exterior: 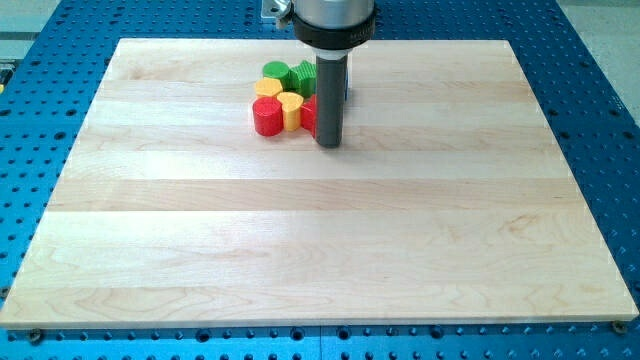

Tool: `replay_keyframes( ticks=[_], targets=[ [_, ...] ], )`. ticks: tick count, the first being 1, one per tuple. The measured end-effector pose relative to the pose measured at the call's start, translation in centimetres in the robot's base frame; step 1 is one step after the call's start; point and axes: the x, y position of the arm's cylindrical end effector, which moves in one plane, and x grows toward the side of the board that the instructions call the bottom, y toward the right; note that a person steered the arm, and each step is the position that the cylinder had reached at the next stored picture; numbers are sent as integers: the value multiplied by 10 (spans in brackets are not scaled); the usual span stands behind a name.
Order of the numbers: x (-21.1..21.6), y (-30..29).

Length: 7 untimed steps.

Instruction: Push the red star into the triangle

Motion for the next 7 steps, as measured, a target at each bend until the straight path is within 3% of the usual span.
replay_keyframes(
  ticks=[2, 3, 4, 7],
  targets=[
    [1, 12],
    [47, -30],
    [50, -85],
    [20, -31]
  ],
)
